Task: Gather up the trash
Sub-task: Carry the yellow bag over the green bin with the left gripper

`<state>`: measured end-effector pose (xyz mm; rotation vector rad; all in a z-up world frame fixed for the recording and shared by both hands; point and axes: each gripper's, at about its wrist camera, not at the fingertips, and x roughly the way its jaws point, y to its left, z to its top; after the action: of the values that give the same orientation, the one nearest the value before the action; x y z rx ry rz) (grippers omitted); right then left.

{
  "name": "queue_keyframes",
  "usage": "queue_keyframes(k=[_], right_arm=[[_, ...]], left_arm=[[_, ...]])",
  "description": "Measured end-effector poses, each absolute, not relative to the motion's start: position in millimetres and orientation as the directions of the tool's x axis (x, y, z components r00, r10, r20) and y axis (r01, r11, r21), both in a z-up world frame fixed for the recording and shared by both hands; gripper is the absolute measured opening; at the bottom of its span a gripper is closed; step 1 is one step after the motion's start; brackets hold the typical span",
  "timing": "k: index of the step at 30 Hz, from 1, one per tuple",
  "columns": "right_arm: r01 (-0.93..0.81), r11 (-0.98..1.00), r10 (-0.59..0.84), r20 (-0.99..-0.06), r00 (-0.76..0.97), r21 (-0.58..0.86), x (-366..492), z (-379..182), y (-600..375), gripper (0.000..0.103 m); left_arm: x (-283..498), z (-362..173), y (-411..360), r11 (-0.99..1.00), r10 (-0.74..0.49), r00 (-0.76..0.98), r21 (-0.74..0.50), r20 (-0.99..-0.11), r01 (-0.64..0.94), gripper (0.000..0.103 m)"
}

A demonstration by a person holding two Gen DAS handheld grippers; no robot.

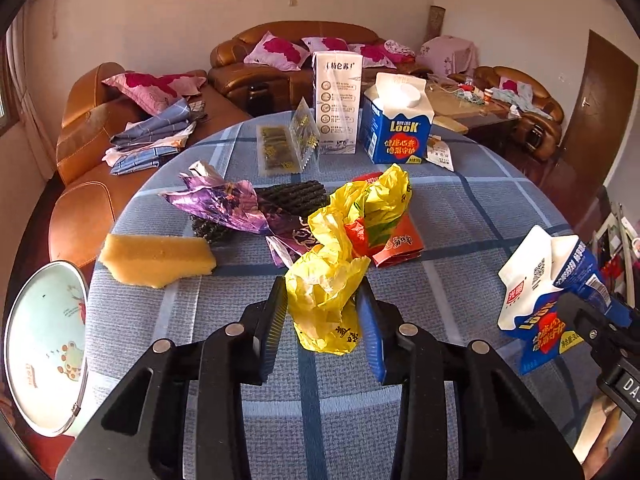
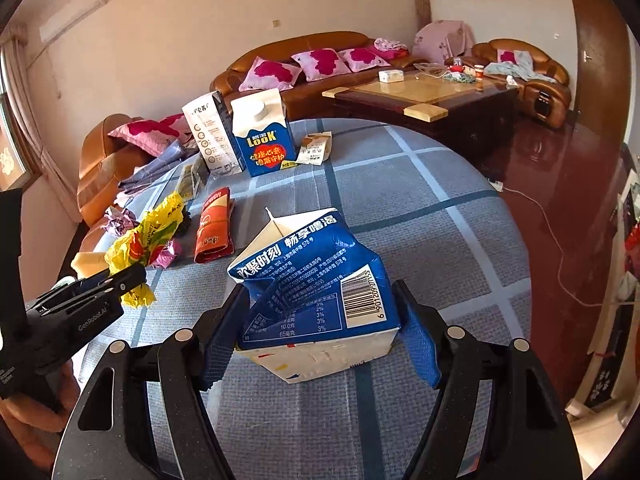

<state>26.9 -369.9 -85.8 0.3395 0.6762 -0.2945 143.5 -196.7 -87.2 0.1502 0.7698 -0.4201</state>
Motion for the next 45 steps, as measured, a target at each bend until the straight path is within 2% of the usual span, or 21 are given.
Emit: queue_keyframes(k=[7,31,38,45], right_arm=[[0.382,0.902,-0.179,-0.633,0.753,0.201,24.9,-76.2,-367.7,0.071],[0.343,0.929,-0.201,-0.590,0.782,0.137,20.2,-47.0,-331.7,0.071],[0.278,0.951,-0.157,-0.568,0.808,0.132,25.0,-36.5,-298.6,0.071],[0.183,0.975,-0.084,-0.554,0.828,0.126,40.9,-27.4,-252.4,0.071]], left_arm=[[128.9,-71.4,-184.7,0.903,-0.317,0.674,0.006,-0.667,0.430,0.035],[115.1,-62.5,-128.7,0.921,-0.323,0.688,-0.049,-0.650,0.386,0.035],[100.0,-49.5,-83.5,0.937,-0.303,0.728,-0.052,-0.615,0.346,0.035],[94.4,-48.1,-33.5,0.964,-0.228,0.760,-0.030,-0.609,0.265,0.035]])
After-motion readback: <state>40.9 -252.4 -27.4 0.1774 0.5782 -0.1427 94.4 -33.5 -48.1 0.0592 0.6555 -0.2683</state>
